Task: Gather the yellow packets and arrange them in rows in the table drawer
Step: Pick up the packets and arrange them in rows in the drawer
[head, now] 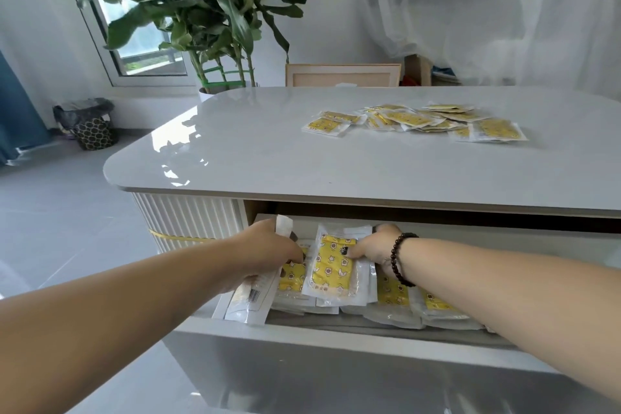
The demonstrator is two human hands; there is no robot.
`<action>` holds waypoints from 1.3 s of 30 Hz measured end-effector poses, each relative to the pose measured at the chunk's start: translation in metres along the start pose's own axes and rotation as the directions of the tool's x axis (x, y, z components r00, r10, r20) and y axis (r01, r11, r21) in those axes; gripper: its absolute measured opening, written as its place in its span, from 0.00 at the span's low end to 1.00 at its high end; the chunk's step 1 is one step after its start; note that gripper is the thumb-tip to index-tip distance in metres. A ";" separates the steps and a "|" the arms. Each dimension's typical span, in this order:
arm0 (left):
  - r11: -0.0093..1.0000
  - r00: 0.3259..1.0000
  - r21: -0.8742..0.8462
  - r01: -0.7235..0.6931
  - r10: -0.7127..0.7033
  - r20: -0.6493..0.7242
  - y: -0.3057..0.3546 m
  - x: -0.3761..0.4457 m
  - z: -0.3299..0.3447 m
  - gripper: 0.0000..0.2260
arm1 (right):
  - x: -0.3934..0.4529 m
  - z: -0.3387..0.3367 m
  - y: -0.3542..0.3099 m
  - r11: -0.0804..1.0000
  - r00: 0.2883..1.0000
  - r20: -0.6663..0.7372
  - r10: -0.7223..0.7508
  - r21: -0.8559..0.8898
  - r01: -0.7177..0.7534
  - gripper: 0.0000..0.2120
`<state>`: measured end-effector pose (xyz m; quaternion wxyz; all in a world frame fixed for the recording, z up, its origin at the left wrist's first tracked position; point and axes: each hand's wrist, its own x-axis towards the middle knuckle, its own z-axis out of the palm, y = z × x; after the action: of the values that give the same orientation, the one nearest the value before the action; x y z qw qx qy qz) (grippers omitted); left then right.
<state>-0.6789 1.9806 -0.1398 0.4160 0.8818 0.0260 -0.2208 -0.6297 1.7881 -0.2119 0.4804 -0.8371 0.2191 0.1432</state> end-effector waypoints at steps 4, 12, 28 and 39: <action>1.000 1.000 -0.002 0.013 -0.013 0.011 -0.002 0.003 0.000 0.04 | 0.003 0.012 -0.008 0.997 0.999 0.046 -0.002 -0.080 0.006 0.31; 1.000 0.999 0.010 0.024 -0.025 0.047 -0.009 0.012 0.002 0.07 | -0.002 0.020 0.000 0.883 0.965 -0.133 -0.228 -0.445 0.148 0.28; 0.785 1.000 -0.619 0.015 -0.019 0.001 0.008 -0.006 -0.013 0.11 | -0.024 0.012 -0.012 0.900 0.914 0.005 -0.407 -0.173 0.401 0.09; 0.604 0.967 -0.778 -0.174 0.255 -0.018 0.057 -0.076 -0.027 0.16 | -0.166 -0.032 -0.051 0.834 0.854 0.354 -0.382 0.530 0.153 0.07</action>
<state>-0.7241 1.9742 -0.0526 0.7777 0.6029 -0.0078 -0.1781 -0.7464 1.8205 -0.0836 0.7265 -0.6570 0.0091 0.2011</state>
